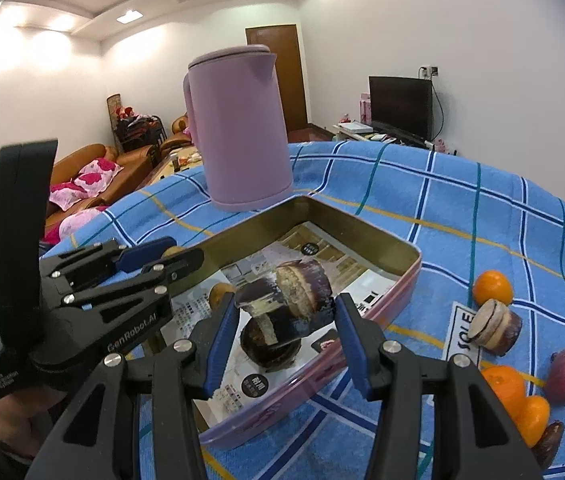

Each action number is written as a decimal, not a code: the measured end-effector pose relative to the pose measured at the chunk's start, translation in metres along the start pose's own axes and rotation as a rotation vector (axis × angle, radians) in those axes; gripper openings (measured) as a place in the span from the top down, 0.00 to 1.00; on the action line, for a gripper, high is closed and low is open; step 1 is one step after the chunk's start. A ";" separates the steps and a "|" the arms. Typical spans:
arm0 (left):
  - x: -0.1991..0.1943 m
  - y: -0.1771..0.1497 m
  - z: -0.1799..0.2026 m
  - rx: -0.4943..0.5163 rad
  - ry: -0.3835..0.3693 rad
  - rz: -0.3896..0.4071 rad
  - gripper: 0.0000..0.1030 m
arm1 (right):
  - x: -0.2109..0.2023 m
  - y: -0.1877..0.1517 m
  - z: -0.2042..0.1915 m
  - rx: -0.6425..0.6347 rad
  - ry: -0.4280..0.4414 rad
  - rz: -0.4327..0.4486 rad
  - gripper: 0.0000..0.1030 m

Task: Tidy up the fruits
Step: 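Open the right tool to drop the cut mangosteen into the tin while the left tool releases the yellow fruit, then withdraw both tools from the tin toward the dark mangosteen and oranges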

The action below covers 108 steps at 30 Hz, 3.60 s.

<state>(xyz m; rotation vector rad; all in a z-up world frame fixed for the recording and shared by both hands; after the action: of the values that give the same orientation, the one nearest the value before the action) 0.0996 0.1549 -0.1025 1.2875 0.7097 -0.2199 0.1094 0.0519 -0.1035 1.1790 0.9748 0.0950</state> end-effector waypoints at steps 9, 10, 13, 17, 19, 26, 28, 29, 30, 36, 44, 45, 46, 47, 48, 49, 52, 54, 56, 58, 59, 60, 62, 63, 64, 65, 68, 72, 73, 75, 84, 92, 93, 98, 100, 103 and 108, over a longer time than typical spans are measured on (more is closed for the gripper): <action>0.001 0.000 0.003 0.020 0.006 0.006 0.72 | 0.002 -0.004 -0.006 -0.015 0.010 -0.003 0.50; 0.000 0.000 0.003 0.021 0.007 0.006 0.72 | 0.002 -0.004 -0.007 -0.019 0.009 -0.003 0.50; 0.000 0.000 0.003 0.027 0.009 0.006 0.72 | 0.004 -0.005 -0.009 -0.042 0.001 -0.008 0.50; 0.001 0.000 0.003 0.027 0.009 0.006 0.72 | 0.005 -0.007 -0.012 -0.050 0.004 -0.010 0.50; 0.001 0.000 0.003 0.029 0.010 0.006 0.72 | 0.005 -0.007 -0.012 -0.047 0.006 -0.011 0.50; 0.002 -0.002 0.010 0.037 -0.004 -0.006 0.72 | 0.003 -0.008 -0.009 -0.032 0.010 -0.003 0.50; 0.003 -0.001 0.011 0.038 -0.004 -0.004 0.72 | 0.001 -0.008 -0.007 -0.025 0.007 0.003 0.50; 0.003 -0.001 0.011 0.038 -0.004 -0.004 0.72 | 0.001 -0.008 -0.006 -0.018 0.004 0.007 0.50; 0.002 -0.001 0.010 0.034 -0.002 -0.002 0.71 | 0.000 -0.008 -0.005 -0.014 0.003 0.009 0.50; 0.000 -0.001 0.011 0.032 -0.009 0.001 0.68 | -0.002 -0.008 -0.002 -0.008 -0.005 0.018 0.50; -0.006 0.003 0.010 0.016 0.012 0.026 0.33 | -0.005 -0.007 0.009 0.024 -0.028 0.035 0.42; -0.007 0.003 0.010 0.016 0.010 0.026 0.33 | -0.007 -0.008 0.011 0.024 -0.037 0.034 0.42; -0.008 0.003 0.010 0.015 0.008 0.026 0.33 | -0.008 -0.008 0.012 0.025 -0.044 0.034 0.42; -0.008 0.003 0.011 0.014 0.005 0.026 0.33 | -0.009 -0.008 0.014 0.029 -0.050 0.035 0.42; -0.009 0.003 0.012 0.013 0.001 0.024 0.33 | -0.011 -0.009 0.016 0.033 -0.057 0.033 0.42; -0.010 0.003 0.013 0.013 -0.002 0.025 0.33 | -0.013 -0.010 0.019 0.036 -0.069 0.032 0.42; -0.015 0.004 0.022 0.013 -0.020 0.030 0.29 | -0.020 -0.013 0.031 0.048 -0.117 0.028 0.42; -0.020 0.004 0.030 0.019 -0.039 0.037 0.26 | -0.028 -0.017 0.043 0.070 -0.146 0.023 0.42; -0.023 0.004 0.041 0.030 -0.057 0.040 0.26 | -0.038 -0.021 0.056 0.089 -0.180 0.025 0.42; -0.024 0.001 0.054 0.039 -0.080 0.035 0.26 | -0.047 -0.025 0.067 0.107 -0.199 0.027 0.42; -0.024 -0.001 0.061 0.046 -0.094 0.029 0.26 | -0.054 -0.030 0.075 0.124 -0.213 0.024 0.42; -0.024 -0.003 0.068 0.056 -0.106 0.024 0.26 | -0.058 -0.033 0.080 0.132 -0.222 0.024 0.42; -0.025 -0.007 0.081 0.071 -0.123 0.019 0.25 | -0.070 -0.043 0.095 0.164 -0.249 0.022 0.42; -0.024 -0.010 0.087 0.080 -0.132 0.014 0.24 | -0.075 -0.047 0.101 0.178 -0.258 0.019 0.42; -0.024 -0.012 0.094 0.090 -0.143 0.007 0.24 | -0.079 -0.052 0.107 0.191 -0.263 0.014 0.42; -0.025 -0.015 0.102 0.102 -0.153 0.004 0.24 | -0.083 -0.057 0.112 0.196 -0.267 0.008 0.42; -0.029 -0.019 0.120 0.131 -0.179 0.002 0.24 | -0.096 -0.073 0.128 0.203 -0.308 -0.010 0.42; -0.031 -0.022 0.137 0.142 -0.208 -0.007 0.24 | -0.107 -0.092 0.150 0.261 -0.318 -0.019 0.42; -0.030 -0.023 0.142 0.144 -0.216 -0.011 0.24 | -0.109 -0.095 0.154 0.282 -0.309 -0.019 0.42; -0.029 -0.026 0.151 0.153 -0.227 -0.018 0.24 | -0.112 -0.097 0.157 0.277 -0.315 -0.021 0.42; -0.021 -0.036 0.173 0.176 -0.266 -0.057 0.24 | -0.108 -0.113 0.163 0.327 -0.256 -0.082 0.47; -0.023 -0.040 0.184 0.207 -0.293 -0.067 0.23 | -0.093 -0.126 0.161 0.362 -0.195 -0.157 0.51; -0.025 -0.042 0.187 0.220 -0.297 -0.063 0.23 | -0.094 -0.127 0.163 0.378 -0.181 -0.153 0.51; -0.025 -0.050 0.203 0.259 -0.323 -0.081 0.23 | -0.091 -0.128 0.162 0.397 -0.151 -0.157 0.53; -0.024 -0.051 0.207 0.269 -0.328 -0.090 0.23 | -0.093 -0.127 0.161 0.374 -0.191 -0.163 0.57; -0.022 -0.054 0.215 0.283 -0.342 -0.107 0.23 | -0.095 -0.127 0.164 0.374 -0.219 -0.161 0.57; -0.015 -0.062 0.229 0.296 -0.379 -0.162 0.23 | -0.103 -0.129 0.174 0.413 -0.259 -0.138 0.57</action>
<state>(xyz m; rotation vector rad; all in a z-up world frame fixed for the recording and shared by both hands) 0.1376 -0.0796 -0.1190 1.4156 0.4653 -0.7027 0.1123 -0.1850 -0.1393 1.4533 0.8637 -0.3774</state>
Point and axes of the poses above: each gripper's, at about its wrist camera, not at the fingertips, and x roughly the way its jaws point, z to its right, y to its top, the point moved 10 cm from there along x, roughly the way its jaws point, and after that the axes turned 9 degrees about -x, right-handed, at the moved point
